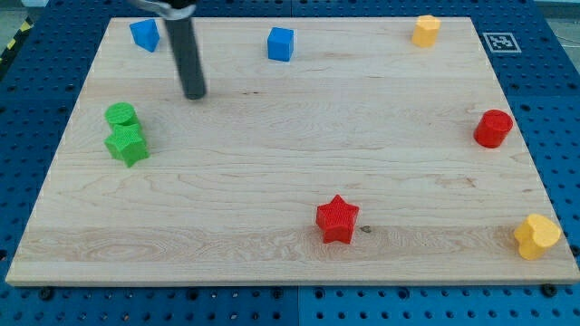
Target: Move the blue triangle to the left side of the blue cube
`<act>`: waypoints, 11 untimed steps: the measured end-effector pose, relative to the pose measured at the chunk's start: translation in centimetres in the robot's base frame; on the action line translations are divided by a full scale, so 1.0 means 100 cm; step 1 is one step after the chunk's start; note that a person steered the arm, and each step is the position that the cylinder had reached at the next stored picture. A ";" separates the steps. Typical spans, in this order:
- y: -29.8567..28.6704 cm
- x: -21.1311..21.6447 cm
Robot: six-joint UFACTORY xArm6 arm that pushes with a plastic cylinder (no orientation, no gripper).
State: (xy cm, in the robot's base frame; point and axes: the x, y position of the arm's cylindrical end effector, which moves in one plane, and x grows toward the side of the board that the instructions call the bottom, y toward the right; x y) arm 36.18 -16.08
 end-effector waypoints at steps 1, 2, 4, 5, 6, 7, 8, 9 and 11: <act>-0.064 -0.006; -0.122 -0.028; -0.135 -0.102; -0.101 -0.112; -0.045 -0.112; -0.029 -0.112; -0.053 -0.120; -0.052 -0.144; 0.049 -0.137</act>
